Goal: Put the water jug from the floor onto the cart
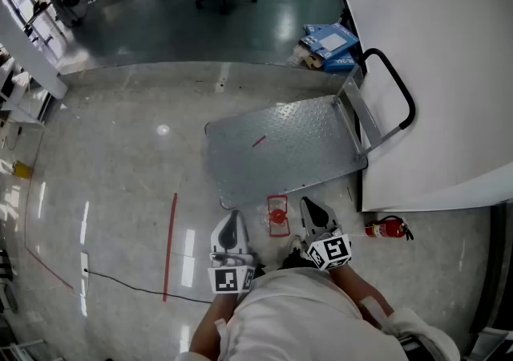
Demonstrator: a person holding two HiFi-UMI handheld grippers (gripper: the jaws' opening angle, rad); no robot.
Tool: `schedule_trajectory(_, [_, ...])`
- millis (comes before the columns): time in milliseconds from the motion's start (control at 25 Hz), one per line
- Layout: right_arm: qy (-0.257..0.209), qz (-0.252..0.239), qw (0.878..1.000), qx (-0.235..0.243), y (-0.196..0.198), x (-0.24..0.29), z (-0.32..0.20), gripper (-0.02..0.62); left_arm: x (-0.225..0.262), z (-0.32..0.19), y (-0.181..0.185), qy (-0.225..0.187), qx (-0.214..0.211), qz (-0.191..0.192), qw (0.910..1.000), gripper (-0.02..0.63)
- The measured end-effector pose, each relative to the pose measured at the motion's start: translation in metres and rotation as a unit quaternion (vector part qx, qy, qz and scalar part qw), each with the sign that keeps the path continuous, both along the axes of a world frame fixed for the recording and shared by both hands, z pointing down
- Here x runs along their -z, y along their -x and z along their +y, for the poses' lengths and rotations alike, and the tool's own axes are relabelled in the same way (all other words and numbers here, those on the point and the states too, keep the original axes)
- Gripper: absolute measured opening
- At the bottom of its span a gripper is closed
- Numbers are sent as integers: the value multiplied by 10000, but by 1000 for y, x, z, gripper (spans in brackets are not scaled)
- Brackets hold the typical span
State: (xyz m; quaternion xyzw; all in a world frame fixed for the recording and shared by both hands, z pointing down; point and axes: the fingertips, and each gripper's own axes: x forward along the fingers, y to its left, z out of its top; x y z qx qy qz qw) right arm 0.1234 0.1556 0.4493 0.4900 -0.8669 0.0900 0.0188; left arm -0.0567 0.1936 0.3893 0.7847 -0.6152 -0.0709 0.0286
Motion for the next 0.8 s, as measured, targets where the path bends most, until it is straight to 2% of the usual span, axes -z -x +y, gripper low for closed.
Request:
schedule_trajectory(400, [-36,83,9999,-106,-3,-4,-5,12,-2,-6,-1,25,-58,-30,10000,3])
schedule_trajectory(480, [-23,468,9989,-8,1,-15,-9,12,-1,-6,-1,24,-69,-57,10000,4])
schedule_trajectory(560, [326,1125,9920,468,15,-48,-9,14,-1,-6,0,6,-87,-80,9999,4])
schedule_trajectory(600, [683,1529,9821,860,25,-75,-6,14,-1,-6,1,1,-90,-94,9999,4])
schedule_trajectory(640, [1120,1971,9652,1303,35,-109,-1,14,-3,-7,2,3,-89,-114,9999,4])
schedule_trajectory(720, [1892,2861,9147,2137,49,-178,15,17,-9,-11,5,44,-78,-133,9999,5])
schedule_trajectory(800, [2353,3614,8571,2817,57,-239,35,34,-16,-14,6,126,-66,-89,9999,5])
